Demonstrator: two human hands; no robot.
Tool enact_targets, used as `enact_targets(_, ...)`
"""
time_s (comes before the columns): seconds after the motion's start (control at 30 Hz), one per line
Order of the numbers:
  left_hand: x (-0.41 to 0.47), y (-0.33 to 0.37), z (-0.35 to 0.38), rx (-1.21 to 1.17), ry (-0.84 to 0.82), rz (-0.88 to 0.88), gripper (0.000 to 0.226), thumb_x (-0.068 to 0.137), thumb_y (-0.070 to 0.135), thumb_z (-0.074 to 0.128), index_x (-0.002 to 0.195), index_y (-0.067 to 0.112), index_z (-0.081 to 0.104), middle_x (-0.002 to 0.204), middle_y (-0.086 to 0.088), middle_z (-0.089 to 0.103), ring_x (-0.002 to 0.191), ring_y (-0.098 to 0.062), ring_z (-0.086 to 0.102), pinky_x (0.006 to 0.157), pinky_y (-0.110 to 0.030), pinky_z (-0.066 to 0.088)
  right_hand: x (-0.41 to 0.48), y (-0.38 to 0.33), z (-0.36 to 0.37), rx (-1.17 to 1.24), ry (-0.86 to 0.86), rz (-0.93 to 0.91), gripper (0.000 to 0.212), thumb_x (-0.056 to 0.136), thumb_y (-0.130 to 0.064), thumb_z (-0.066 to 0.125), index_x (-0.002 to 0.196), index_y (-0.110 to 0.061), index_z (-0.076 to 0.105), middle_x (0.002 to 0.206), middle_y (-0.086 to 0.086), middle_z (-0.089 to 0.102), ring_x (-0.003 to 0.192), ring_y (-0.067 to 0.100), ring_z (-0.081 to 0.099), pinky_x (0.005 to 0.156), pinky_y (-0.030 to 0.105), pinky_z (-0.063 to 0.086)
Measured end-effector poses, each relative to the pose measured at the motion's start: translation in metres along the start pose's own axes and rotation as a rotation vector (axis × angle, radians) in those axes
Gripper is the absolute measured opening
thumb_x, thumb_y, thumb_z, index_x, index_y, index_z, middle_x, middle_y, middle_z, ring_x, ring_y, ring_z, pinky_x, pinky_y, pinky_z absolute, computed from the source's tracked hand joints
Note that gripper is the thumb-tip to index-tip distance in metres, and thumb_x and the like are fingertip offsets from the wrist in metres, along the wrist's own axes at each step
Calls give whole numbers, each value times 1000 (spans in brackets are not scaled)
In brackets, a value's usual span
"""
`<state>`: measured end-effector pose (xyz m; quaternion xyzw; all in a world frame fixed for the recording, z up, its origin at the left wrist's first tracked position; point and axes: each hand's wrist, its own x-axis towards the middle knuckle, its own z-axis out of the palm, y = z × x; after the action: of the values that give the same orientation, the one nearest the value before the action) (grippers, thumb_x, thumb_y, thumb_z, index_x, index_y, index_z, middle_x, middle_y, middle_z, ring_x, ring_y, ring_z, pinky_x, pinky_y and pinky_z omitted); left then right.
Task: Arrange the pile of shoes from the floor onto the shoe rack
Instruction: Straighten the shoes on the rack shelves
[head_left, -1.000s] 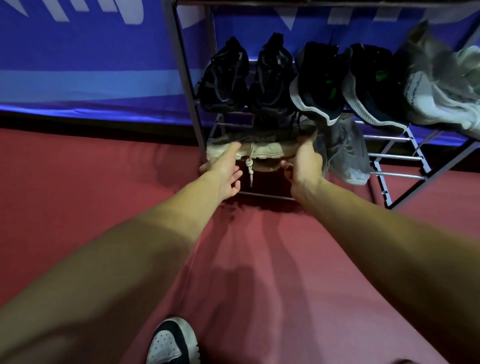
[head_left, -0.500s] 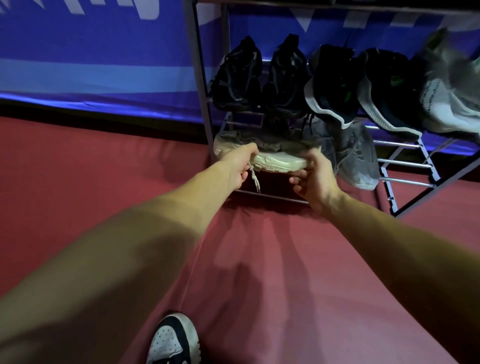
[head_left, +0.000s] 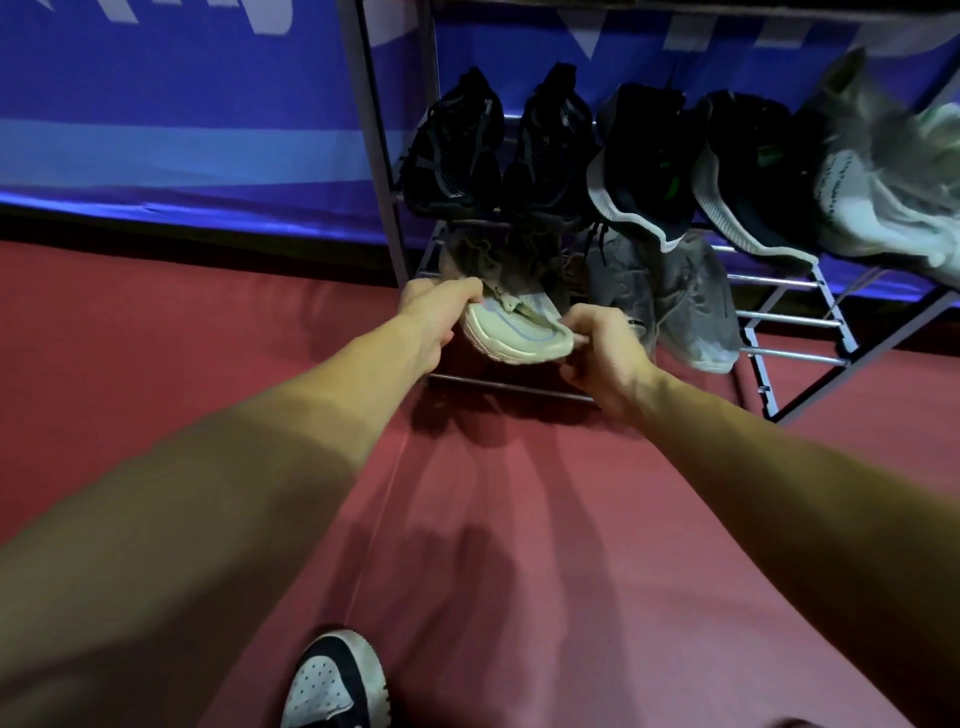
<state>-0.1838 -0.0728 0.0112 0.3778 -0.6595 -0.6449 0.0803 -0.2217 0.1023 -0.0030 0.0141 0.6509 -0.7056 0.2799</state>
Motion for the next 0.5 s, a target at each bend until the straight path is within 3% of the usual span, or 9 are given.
enact_targets(0.07,2,-2,-1,4,-23,-12,13,74,23,70,87,24,67,72,7,56,71,-13,47,59,-24,35,3,-3,4,-5,-21,-17,39,75,-15,51,38,-25,42,41,-10,32,50,11,34,50,24,25)
enact_targets(0.2,9,-8,-1,-3,-37,-16,48,75,34,72,120,18,63,93,1,63,86,-13,57,81,-31,50,10,-4,15,21,-39,-40,43,77,-12,53,36,-23,45,42,-10,35,50,10,34,52,25,24)
enact_targets(0.23,10,-9,-2,4,-14,-9,54,74,36,73,122,14,63,98,-3,64,85,-14,60,77,-29,51,12,-3,17,35,-31,-37,42,79,-12,54,39,-23,49,43,-9,37,49,9,34,53,25,24)
enact_targets(0.3,10,-10,-4,-4,2,0,52,73,37,74,114,8,65,90,-4,61,72,-15,54,53,-21,38,11,-6,25,35,-3,-38,25,81,-10,56,59,-18,62,54,-3,50,46,8,42,53,24,24)
enact_targets(0.33,10,-10,-6,-15,-13,5,40,73,34,74,105,10,67,81,-2,60,67,-14,49,49,-21,30,11,-7,29,38,14,-41,13,82,-9,58,73,-11,67,63,3,58,47,9,50,52,23,26)
enact_targets(0.4,10,-7,-12,-32,-66,-9,13,75,23,69,86,17,65,60,7,57,55,-10,46,48,-21,27,12,-9,33,76,37,-37,19,84,-5,60,97,1,72,81,12,70,61,16,65,46,18,36)
enact_targets(0.5,7,-2,-21,-9,-126,-50,9,74,13,65,79,20,62,50,10,57,53,-7,52,51,-22,30,13,-11,34,130,28,-40,22,87,-1,61,105,5,71,83,9,73,69,18,67,44,15,44)
